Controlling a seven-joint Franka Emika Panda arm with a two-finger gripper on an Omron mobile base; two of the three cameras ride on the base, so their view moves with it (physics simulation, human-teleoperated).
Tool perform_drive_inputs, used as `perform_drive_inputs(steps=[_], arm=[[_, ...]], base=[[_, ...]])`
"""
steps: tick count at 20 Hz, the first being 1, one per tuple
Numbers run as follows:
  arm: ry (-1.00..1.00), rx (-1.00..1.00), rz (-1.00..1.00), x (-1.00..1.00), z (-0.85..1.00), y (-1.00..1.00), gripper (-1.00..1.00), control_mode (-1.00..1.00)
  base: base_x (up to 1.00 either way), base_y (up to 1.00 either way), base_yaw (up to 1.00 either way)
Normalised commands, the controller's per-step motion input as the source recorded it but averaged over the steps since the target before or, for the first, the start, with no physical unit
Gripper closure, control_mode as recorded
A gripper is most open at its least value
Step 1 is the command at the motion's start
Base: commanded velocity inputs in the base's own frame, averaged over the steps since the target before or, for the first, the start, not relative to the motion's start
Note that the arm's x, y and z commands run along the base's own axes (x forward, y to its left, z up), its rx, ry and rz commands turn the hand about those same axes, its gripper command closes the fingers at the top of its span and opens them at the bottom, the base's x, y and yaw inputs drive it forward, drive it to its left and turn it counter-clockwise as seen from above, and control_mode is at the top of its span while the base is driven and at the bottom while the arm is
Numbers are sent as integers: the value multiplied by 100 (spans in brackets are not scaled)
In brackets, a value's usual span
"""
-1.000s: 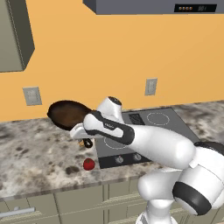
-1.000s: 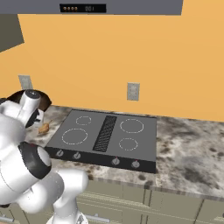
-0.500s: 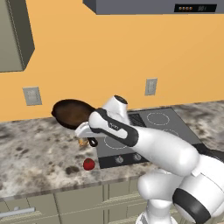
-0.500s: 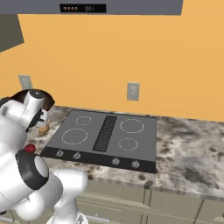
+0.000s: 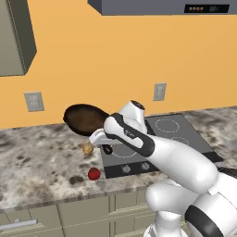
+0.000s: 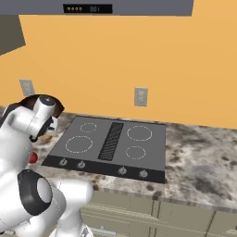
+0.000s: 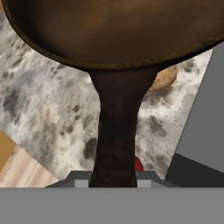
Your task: Place the pan on the front left burner on the stove. Then place the tomato and the onion in the pan and turn on the front left burner.
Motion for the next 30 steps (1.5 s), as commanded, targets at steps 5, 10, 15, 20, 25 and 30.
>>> perform_drive_inputs(steps=[5, 10, 15, 20, 25, 30], arm=[[0, 0, 0, 0, -2, -50, 100, -100], [0, 0, 0, 0, 0, -50, 100, -100], [0, 0, 0, 2, -9, -40, 100, -100], [0, 0, 0, 0, -3, -36, 100, -100], [0, -1, 0, 5, -2, -33, 100, -100], [0, -6, 0, 36, -17, -22, 100, -100]], base=[[0, 0, 0], [0, 0, 0], [0, 0, 0], [0, 0, 0], [0, 0, 0], [0, 0, 0]])
